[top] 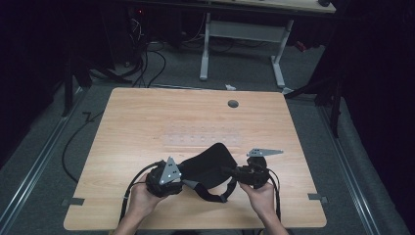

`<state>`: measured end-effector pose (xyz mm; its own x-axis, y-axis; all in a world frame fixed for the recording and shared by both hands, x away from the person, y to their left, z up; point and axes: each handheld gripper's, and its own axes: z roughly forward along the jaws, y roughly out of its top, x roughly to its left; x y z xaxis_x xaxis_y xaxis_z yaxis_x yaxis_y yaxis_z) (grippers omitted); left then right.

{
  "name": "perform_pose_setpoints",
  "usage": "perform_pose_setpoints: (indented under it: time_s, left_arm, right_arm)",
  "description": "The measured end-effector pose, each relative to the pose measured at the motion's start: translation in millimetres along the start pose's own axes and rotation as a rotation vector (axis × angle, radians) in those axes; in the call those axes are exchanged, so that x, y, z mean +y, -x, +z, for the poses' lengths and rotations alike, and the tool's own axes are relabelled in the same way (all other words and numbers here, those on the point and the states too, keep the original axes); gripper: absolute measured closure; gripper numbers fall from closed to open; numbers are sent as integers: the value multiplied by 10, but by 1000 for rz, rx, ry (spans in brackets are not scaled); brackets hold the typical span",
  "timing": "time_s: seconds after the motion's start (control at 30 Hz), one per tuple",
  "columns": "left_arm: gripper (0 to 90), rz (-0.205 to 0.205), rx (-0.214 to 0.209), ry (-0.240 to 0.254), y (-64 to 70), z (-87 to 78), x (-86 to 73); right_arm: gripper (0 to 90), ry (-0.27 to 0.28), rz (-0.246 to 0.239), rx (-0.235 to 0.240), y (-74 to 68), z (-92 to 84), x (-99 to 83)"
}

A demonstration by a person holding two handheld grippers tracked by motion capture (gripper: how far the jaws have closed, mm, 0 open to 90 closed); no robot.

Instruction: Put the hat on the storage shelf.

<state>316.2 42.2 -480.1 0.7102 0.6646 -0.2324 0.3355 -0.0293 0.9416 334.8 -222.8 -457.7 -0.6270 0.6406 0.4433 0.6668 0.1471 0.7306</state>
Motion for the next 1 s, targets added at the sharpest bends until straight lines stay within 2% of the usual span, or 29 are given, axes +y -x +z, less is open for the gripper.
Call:
perform_pose_setpoints:
  time_s: [0.17,0.3,0.43,0.6,0.83,0.93,1.0]
  left_arm:
    - [571,-34,-20,2,1,-9,22]
    - [613,-47,-51,-38,23,2,19]
    - [709,-19,-63,-44,64,-11,8]
    - [774,-34,-83,-48,66,-44,35]
    - [855,-26,-138,-78,109,-97,53]
    - [865,-28,-155,-93,131,-109,51]
    - [867,-40,-168,-99,138,-115,52]
  right_arm:
    - [846,10,-2,8,-21,-3,33]
    - [844,21,4,16,-53,14,69]
    - [842,33,-7,11,-56,15,107]
    - [819,37,5,19,-41,3,105]
    - [779,61,16,26,-1,3,104]
    - [756,66,19,29,23,6,105]
    - [710,72,27,40,39,7,107]
